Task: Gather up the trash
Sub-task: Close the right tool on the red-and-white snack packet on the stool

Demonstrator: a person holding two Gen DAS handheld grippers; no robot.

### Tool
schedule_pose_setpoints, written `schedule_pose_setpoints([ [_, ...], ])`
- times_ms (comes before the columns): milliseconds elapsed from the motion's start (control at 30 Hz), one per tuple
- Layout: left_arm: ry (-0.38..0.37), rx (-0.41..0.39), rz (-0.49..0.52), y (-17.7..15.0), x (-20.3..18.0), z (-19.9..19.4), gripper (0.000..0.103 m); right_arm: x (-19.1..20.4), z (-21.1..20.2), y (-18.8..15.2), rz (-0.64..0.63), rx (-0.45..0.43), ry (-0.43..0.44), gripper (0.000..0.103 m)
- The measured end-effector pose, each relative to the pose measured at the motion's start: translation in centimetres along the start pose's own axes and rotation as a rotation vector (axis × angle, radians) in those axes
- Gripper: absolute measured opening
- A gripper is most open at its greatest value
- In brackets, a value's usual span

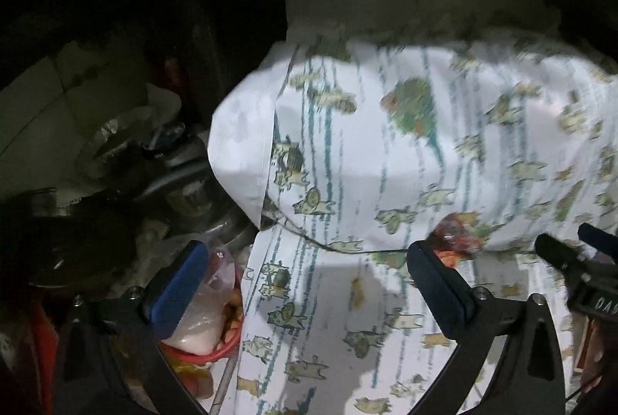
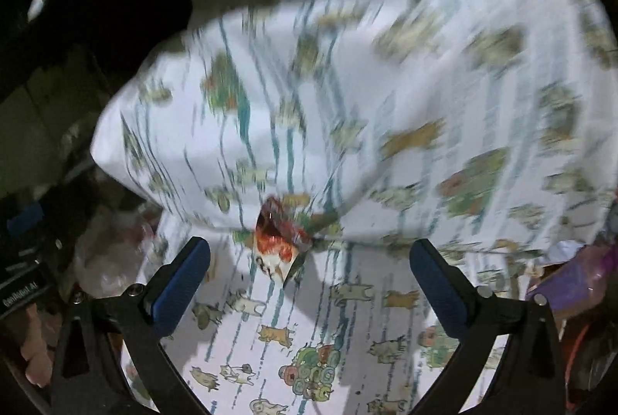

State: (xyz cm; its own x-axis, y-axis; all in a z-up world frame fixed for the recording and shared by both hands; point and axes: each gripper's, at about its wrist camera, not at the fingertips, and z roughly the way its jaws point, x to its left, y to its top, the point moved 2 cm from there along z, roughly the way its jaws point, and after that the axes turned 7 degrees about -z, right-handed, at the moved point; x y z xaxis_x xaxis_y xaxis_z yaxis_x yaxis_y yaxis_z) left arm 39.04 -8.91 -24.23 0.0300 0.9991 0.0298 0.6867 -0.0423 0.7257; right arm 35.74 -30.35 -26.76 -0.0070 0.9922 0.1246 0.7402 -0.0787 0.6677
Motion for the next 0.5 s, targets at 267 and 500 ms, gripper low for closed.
schedule_pose_setpoints([
  [267, -0.02, 0.124, -0.025, 0.3, 0.8, 5.6, 0.103, -0.6, 10.2, -1.1, 0.073, 0.17, 0.097, 0.102],
  [500, -0.018, 0.204, -0.02, -0.9, 0.5, 9.6, 0.103, -1.3, 14.5, -2.9, 0.277, 0.214, 0.291, 0.074],
])
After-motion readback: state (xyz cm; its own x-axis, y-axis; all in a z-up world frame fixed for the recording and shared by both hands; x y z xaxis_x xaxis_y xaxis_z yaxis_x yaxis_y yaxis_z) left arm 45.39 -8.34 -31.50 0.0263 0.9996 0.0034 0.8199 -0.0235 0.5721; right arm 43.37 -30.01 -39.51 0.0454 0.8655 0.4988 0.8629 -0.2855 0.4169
